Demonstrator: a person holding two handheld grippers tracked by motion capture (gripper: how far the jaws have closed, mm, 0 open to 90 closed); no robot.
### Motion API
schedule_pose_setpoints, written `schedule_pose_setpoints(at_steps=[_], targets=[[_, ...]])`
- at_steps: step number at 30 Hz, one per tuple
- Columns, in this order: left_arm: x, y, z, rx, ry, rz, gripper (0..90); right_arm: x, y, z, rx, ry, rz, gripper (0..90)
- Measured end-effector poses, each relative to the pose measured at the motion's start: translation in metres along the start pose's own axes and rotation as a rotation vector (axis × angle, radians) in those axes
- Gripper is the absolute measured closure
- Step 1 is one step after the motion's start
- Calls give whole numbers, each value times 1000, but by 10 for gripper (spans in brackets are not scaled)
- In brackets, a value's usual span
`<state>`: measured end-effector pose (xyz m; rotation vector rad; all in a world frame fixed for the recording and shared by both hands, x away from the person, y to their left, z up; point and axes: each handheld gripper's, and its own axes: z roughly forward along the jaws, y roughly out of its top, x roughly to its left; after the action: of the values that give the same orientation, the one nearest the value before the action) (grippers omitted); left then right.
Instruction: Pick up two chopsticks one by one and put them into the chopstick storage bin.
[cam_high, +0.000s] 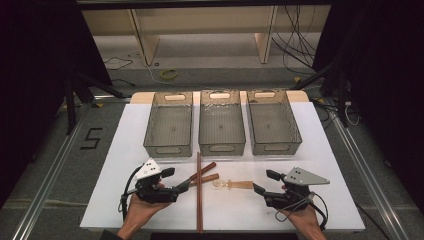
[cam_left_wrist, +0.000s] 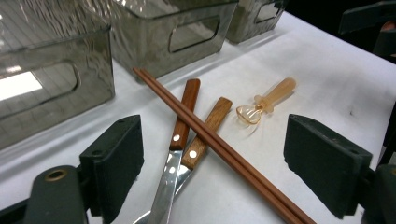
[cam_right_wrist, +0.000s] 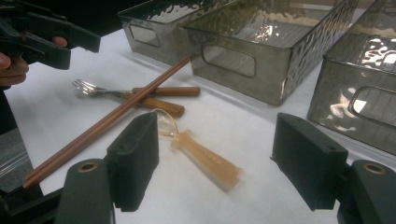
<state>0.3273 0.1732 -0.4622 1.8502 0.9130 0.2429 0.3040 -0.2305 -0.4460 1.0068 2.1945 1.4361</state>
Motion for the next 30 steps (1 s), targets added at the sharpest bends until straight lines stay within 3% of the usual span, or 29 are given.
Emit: schedule_pose_setpoints(at_steps=[9, 11, 13, 19, 26, 30], targets=[[-6, 5, 4, 82, 30, -49, 212, 0, 0, 1, 7, 3, 3, 322], [-8, 8, 8, 130, 42, -88, 224, 0, 0, 1, 8, 3, 5, 322], [-11, 10, 10, 167, 56, -94, 240, 0, 0, 1, 7, 3, 6, 323], [-21, 13, 22, 261, 85, -94, 306, 0, 0, 2, 9, 7, 8, 323], [-30, 16, 38, 337, 91, -69, 390, 0, 0, 2, 9, 12, 8, 325], [-29, 14, 44, 369, 91, -77, 432, 0, 0, 2, 10, 12, 10, 325]])
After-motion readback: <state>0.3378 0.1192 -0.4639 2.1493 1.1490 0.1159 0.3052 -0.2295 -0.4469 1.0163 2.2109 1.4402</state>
